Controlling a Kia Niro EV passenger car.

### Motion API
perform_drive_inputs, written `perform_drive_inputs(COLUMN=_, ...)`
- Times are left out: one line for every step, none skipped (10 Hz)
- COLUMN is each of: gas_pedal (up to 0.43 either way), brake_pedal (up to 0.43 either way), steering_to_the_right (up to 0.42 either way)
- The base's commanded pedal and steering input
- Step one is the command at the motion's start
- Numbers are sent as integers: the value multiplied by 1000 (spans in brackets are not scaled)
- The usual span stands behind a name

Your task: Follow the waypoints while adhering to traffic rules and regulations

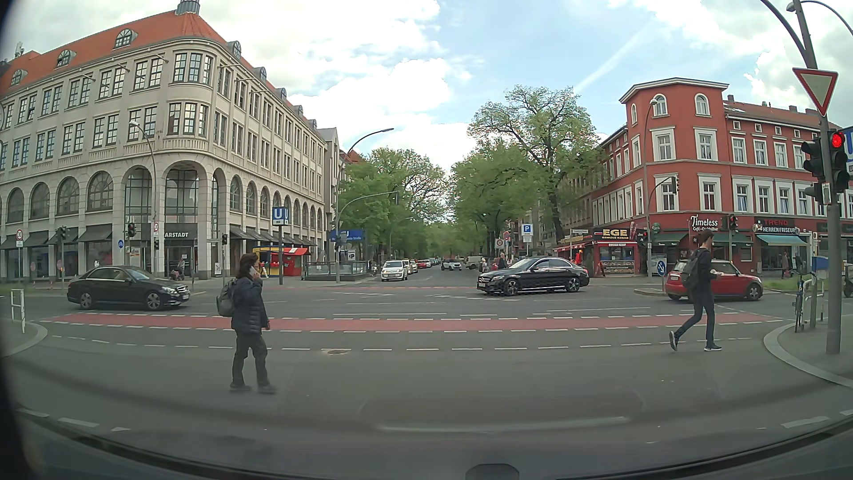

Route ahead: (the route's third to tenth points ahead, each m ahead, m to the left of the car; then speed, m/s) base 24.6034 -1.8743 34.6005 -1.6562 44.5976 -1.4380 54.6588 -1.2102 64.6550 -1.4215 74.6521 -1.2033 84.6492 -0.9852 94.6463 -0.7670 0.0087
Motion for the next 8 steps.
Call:
perform_drive_inputs(gas_pedal=0, brake_pedal=402, steering_to_the_right=-3)
perform_drive_inputs(gas_pedal=0, brake_pedal=402, steering_to_the_right=-3)
perform_drive_inputs(gas_pedal=0, brake_pedal=402, steering_to_the_right=-3)
perform_drive_inputs(gas_pedal=0, brake_pedal=402, steering_to_the_right=-3)
perform_drive_inputs(gas_pedal=0, brake_pedal=396, steering_to_the_right=-3)
perform_drive_inputs(gas_pedal=0, brake_pedal=390, steering_to_the_right=-3)
perform_drive_inputs(gas_pedal=0, brake_pedal=390, steering_to_the_right=-3)
perform_drive_inputs(gas_pedal=0, brake_pedal=396, steering_to_the_right=-3)
